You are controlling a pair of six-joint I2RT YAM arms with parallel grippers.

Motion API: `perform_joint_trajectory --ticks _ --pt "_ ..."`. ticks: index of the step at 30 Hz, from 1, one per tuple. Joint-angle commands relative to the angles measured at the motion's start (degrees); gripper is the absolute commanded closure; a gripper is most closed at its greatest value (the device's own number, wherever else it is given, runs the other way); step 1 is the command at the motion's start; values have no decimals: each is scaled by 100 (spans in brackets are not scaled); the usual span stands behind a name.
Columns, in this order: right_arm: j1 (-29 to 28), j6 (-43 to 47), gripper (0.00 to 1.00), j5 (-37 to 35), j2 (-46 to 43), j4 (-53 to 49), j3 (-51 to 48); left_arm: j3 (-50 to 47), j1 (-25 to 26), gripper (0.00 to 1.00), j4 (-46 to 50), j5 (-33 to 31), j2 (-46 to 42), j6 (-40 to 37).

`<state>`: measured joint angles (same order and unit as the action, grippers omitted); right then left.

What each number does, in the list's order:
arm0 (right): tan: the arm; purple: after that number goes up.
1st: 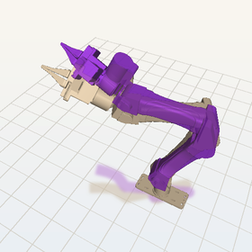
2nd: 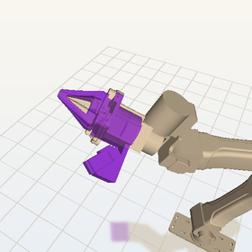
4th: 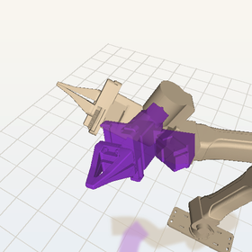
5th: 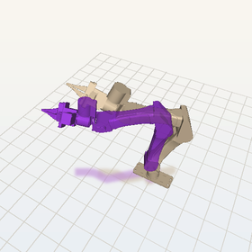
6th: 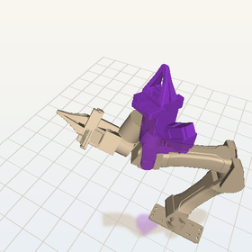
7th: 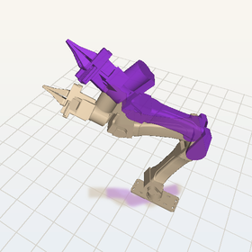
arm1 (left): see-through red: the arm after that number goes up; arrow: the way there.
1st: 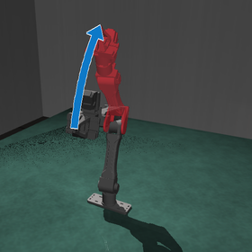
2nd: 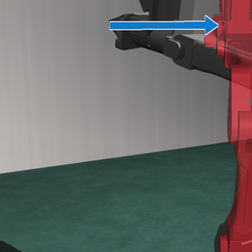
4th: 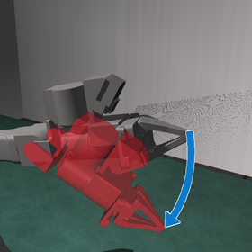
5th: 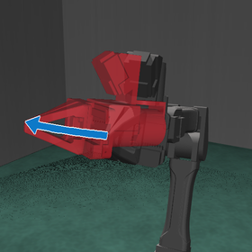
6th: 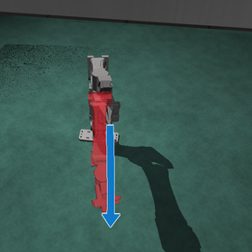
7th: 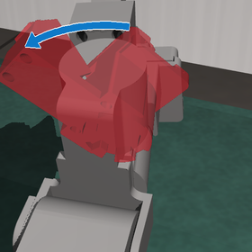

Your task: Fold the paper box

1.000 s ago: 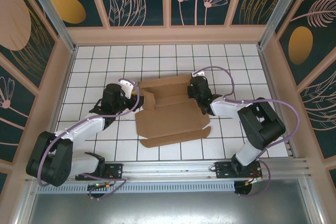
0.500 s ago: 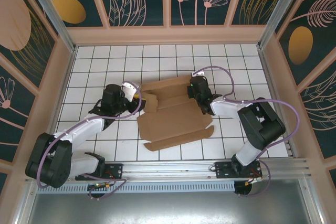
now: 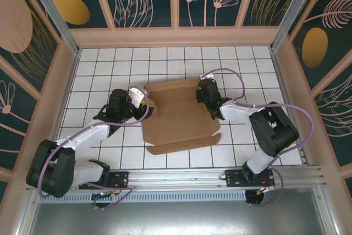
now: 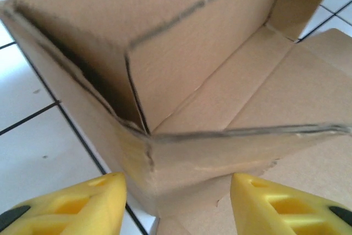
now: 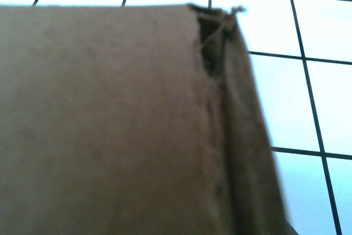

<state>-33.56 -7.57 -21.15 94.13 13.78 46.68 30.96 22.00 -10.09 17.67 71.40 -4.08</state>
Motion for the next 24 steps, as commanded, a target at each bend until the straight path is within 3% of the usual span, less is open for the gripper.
perform_joint_trajectory --ticks 1,10,17,20,24 --pt "12 66 100 182 183 -647 -63 149 33 44 -166 -674 162 113" --pt "16 184 100 284 -40 -543 -212 826 33 38 -195 -1257 989 636" --pt "-18 215 100 430 -72 -499 -255 1221 37 38 -163 -1357 1425 890" --pt "-40 204 100 388 -96 -520 -252 1323 34 46 -51 -1608 1551 951" --pt "-70 95 100 192 -129 -654 -195 1378 37 66 141 -2019 1601 1040"
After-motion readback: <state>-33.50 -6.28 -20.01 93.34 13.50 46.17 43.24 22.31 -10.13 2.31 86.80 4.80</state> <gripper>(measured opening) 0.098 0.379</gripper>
